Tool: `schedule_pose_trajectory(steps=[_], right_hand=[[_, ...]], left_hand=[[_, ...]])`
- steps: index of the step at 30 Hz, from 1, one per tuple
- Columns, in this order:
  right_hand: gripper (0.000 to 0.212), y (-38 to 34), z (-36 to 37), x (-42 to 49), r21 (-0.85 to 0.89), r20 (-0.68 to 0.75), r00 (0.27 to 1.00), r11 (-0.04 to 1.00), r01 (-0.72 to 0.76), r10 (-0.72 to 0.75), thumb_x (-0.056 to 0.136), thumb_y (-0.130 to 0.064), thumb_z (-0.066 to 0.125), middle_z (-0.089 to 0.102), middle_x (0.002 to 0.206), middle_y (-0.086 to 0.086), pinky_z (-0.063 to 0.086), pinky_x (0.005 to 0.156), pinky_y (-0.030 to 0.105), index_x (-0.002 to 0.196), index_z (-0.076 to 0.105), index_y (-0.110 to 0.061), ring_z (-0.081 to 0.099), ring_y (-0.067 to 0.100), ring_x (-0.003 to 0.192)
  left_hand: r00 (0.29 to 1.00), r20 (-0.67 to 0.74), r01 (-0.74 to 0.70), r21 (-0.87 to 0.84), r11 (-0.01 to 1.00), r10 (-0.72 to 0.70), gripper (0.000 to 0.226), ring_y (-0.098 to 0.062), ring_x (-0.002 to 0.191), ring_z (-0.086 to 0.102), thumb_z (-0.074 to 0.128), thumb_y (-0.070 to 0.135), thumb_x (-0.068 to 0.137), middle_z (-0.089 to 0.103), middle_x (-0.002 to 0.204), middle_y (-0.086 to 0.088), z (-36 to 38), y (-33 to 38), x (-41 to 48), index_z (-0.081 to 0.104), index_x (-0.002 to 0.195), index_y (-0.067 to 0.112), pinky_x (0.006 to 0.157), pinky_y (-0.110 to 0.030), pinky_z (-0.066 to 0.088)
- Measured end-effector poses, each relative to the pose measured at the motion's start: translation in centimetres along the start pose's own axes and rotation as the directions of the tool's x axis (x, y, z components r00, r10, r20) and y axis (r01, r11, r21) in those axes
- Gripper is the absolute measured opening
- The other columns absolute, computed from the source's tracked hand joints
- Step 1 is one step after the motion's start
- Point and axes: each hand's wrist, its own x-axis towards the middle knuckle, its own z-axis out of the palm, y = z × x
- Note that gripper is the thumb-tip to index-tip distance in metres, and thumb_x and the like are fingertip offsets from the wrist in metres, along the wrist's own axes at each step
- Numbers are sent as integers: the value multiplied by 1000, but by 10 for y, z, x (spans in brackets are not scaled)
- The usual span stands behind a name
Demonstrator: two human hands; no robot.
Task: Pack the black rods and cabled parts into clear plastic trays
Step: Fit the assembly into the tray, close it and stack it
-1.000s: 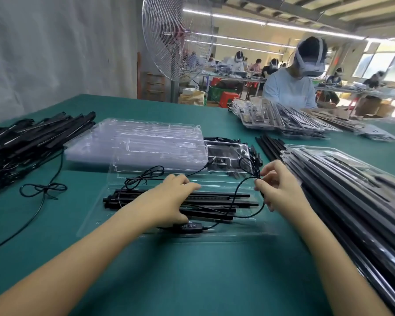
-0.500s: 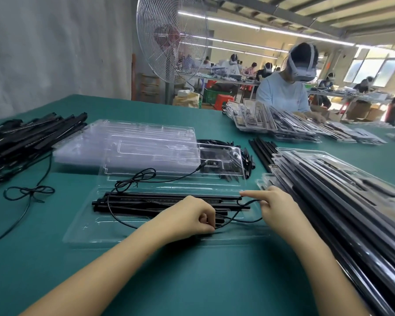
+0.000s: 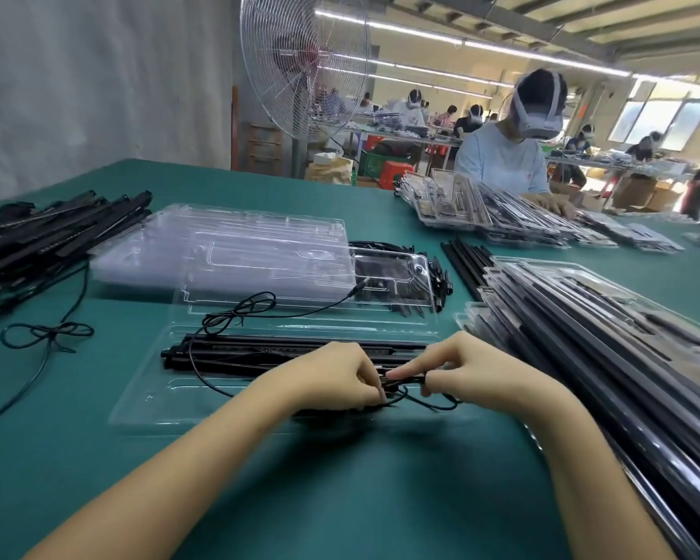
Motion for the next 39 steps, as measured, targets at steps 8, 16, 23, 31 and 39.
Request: schedule_pose_trajectory(steps=[8, 16, 23, 31, 39], right_hand=[[34, 7, 10, 14, 162, 174, 984, 987, 11, -39, 78, -5, 70, 56, 70, -3, 31, 36, 20, 99, 72, -32, 41, 16, 47], [34, 16, 30, 17, 439, 61, 996, 895, -78, 57, 80, -2, 69, 62, 75, 2, 34, 33, 18, 98, 42, -14, 44, 11, 35], [9, 24, 18, 9, 450, -220, 966, 893, -22, 135, 86, 2, 60, 62, 82, 11, 35, 35, 21, 83, 57, -6, 47, 11, 41], [41, 22, 17, 8, 550, -303, 950, 828, 105, 81, 78, -6, 73, 64, 87, 9, 48, 48, 22, 114, 56, -16, 56, 9, 52], [35, 31, 19, 12, 453, -260, 966, 885, 110, 13, 78, -7, 73, 48, 70, 8, 47, 44, 27, 102, 64, -30, 52, 13, 48]], left_hand=[[997, 62, -26, -138, 990, 35, 31, -8, 94, 64, 70, 37, 82, 68, 99, 8, -5, -13, -8, 58, 108, 25, 90, -33, 50], [999, -21, 12, -499, 866, -26, 5, -8, 59, 65, 57, 18, 94, 66, 68, -1, 1, -14, -5, 57, 94, 13, 58, -20, 53], [998, -41, 25, -435, 900, -48, 12, -7, 56, 57, 49, 8, 96, 51, 73, 0, -4, -7, 1, 57, 101, 15, 56, -26, 57], [984, -117, -131, 3, 991, 130, 10, 4, 44, 53, 61, 17, 89, 48, 70, 14, -16, 22, 18, 56, 96, 23, 50, -14, 46], [972, -175, -193, -222, 956, 156, 32, -5, 44, 56, 71, 8, 79, 61, 62, 3, -8, 25, 36, 44, 80, 25, 53, -25, 51]])
